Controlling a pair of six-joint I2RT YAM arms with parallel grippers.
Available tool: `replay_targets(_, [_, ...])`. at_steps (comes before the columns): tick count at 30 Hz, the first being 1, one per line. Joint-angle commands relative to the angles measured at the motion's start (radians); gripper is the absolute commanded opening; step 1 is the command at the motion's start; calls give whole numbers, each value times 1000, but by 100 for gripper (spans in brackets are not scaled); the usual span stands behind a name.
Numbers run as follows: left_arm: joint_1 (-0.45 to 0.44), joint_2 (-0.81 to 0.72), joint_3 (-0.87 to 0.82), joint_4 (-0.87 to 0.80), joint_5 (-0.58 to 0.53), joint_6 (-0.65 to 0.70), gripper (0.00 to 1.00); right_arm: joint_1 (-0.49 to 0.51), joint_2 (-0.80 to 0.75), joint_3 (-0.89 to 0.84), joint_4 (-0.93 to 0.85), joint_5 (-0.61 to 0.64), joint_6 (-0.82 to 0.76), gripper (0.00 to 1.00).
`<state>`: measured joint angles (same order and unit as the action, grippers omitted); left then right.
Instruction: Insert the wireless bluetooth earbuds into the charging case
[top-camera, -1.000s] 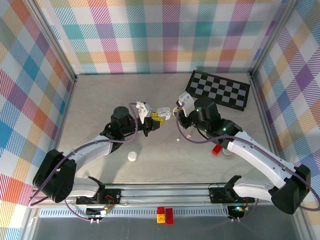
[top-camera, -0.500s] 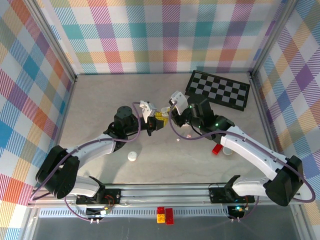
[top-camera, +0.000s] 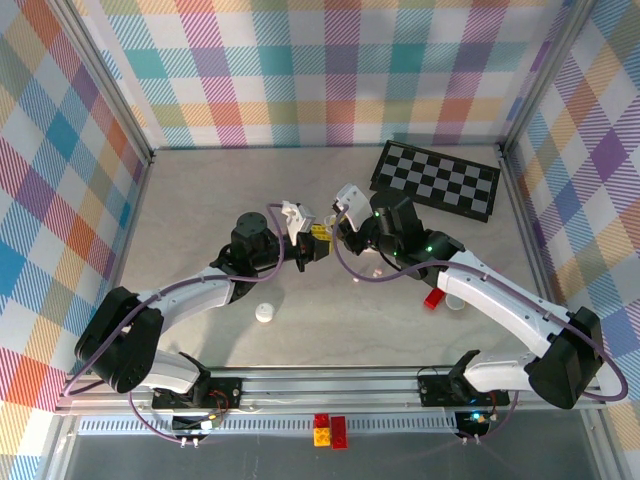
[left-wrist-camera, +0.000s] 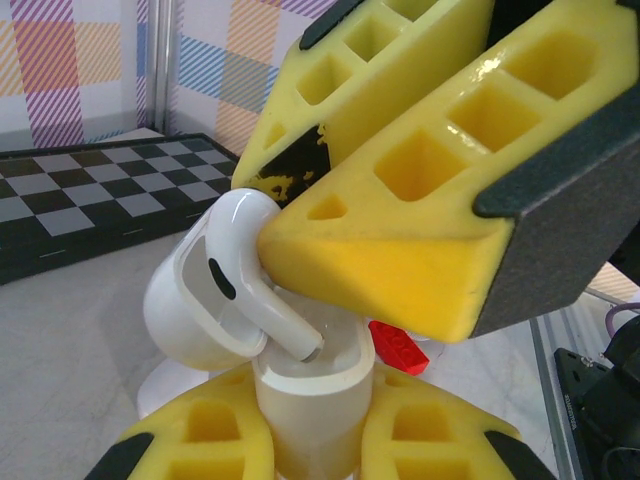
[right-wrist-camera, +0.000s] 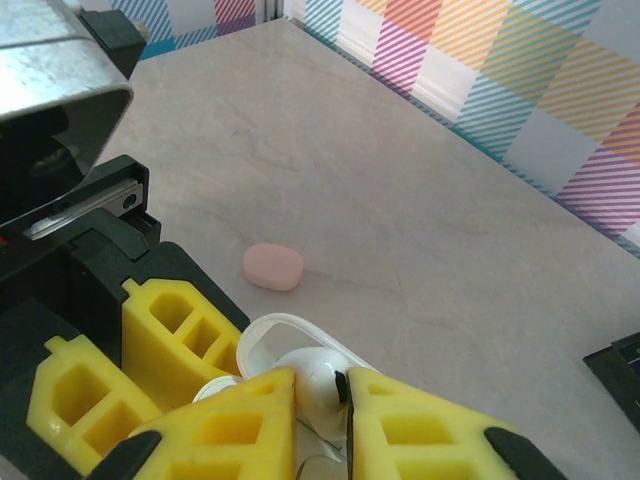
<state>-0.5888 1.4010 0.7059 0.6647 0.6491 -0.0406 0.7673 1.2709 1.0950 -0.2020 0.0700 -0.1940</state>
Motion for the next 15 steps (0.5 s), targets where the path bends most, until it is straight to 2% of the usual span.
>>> replay_targets(1, [-11, -7, 47, 73, 14, -16, 0, 8, 2, 14, 9, -20, -21, 19])
replay_targets(15, [-11, 1, 55, 79, -9, -21, 0, 9, -48, -26, -14, -90, 2, 21])
